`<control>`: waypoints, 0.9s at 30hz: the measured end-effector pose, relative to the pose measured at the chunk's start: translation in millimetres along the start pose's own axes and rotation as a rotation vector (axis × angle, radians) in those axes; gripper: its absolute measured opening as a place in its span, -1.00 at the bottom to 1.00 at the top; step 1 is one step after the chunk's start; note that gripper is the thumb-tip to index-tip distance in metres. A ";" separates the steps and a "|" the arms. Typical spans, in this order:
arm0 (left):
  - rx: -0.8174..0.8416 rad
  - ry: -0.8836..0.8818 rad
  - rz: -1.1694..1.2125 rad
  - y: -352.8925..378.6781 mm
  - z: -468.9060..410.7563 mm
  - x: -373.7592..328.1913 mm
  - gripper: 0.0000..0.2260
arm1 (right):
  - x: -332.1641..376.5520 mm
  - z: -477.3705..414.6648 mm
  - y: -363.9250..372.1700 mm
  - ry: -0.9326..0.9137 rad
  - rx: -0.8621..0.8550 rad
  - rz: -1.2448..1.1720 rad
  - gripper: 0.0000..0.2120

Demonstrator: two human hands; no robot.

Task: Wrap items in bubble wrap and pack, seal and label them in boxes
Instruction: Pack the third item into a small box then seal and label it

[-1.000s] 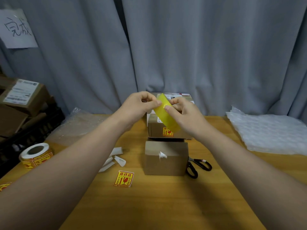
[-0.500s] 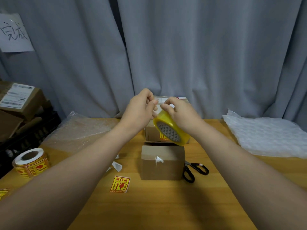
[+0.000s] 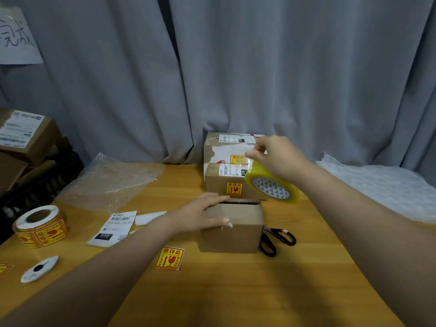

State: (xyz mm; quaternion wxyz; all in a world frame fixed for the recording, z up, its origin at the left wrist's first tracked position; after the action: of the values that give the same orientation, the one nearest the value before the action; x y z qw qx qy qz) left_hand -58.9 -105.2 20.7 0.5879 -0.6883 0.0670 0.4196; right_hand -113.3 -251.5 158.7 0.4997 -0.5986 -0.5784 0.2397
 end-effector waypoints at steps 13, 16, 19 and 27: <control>-0.246 -0.026 0.474 23.2 -1.8 11.8 -0.71 | 49.9 -2.9 59.8 -0.189 0.424 0.230 -0.67; -0.255 -0.019 0.544 11.5 5.9 3.6 -0.77 | 64.1 -4.5 69.8 -0.220 0.456 0.351 -0.60; -0.322 -0.120 0.727 2.9 12.0 11.6 -0.78 | 71.9 -5.4 78.3 -0.217 0.501 0.444 -0.58; -0.488 -0.249 0.961 -4.1 15.0 45.5 -0.79 | 101.2 -5.2 66.8 -0.316 0.237 0.527 -0.66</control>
State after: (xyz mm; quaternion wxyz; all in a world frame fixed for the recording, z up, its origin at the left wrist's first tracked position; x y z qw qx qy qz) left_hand -34.9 -72.8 -5.4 0.1570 -0.6416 0.2043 0.7224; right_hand -56.7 -147.6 131.7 0.3906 -0.6208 -0.4422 0.5162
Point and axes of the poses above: each hand's wrist, its own z-axis away from the middle knuckle, its own y-axis out of the palm, x = y × z, the point moved 9 cm from there along -z, towards the middle knuckle, and after that the axes turned 2 degrees about z, right-handed, at the moved point
